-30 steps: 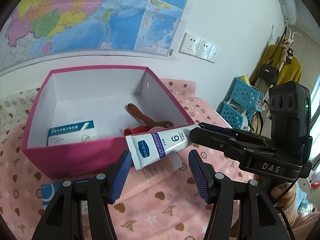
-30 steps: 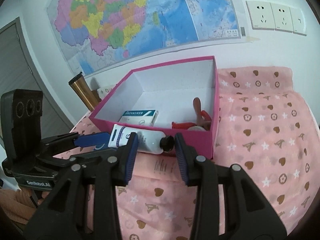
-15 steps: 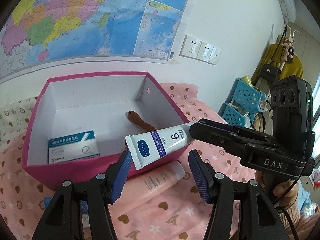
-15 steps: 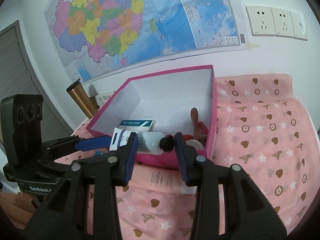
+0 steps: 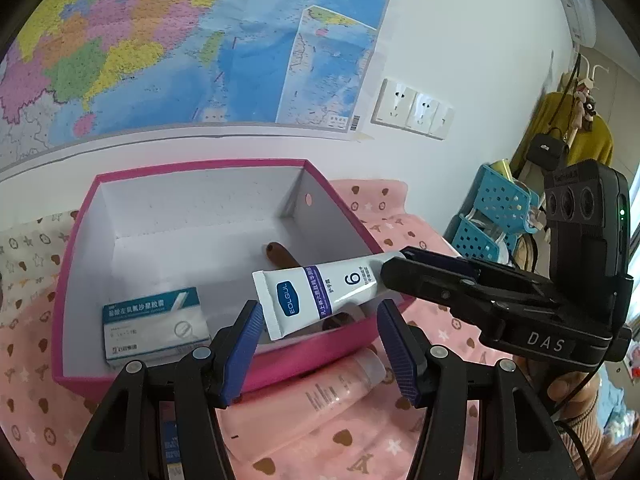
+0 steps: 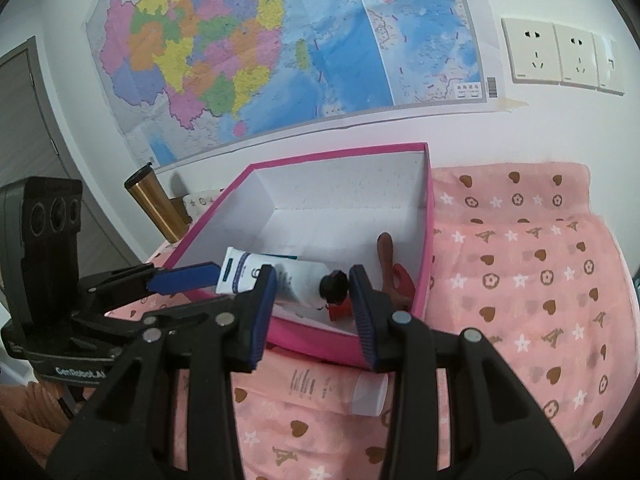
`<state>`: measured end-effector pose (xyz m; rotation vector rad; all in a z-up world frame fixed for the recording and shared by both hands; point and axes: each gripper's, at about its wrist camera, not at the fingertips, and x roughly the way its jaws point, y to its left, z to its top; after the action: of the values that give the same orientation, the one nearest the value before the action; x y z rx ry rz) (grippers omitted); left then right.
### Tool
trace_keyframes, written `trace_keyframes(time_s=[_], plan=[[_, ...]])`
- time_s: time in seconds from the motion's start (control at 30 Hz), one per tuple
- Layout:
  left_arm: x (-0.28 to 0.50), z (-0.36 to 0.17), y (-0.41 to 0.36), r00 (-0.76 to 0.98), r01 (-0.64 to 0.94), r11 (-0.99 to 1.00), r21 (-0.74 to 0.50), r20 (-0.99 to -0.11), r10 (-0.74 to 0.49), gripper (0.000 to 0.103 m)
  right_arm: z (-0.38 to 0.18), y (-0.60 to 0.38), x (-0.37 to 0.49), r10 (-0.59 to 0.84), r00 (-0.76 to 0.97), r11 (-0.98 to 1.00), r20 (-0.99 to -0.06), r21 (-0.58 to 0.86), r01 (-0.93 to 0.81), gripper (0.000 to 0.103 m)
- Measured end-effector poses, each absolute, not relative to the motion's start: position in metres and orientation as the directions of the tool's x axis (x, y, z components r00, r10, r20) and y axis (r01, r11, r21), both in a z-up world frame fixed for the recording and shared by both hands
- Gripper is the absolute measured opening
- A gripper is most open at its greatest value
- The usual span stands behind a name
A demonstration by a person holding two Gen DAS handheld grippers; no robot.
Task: Organize rigid objects
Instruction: 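Carry the white tube into the magenta box and open the right gripper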
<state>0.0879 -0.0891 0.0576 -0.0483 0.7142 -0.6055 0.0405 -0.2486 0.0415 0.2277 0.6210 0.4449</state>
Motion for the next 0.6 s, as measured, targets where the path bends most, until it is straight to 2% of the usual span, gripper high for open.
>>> trace_keyframes(time_s=[0.6], plan=[[0.120, 0.039, -0.097, 0.568, 0.462, 0.846, -0.265, -0.644, -0.512, 0.059, 0.028, -0.252, 0.076, 0.442, 0.698, 0.894, -0.564, 0.336, -0.295, 0.041]])
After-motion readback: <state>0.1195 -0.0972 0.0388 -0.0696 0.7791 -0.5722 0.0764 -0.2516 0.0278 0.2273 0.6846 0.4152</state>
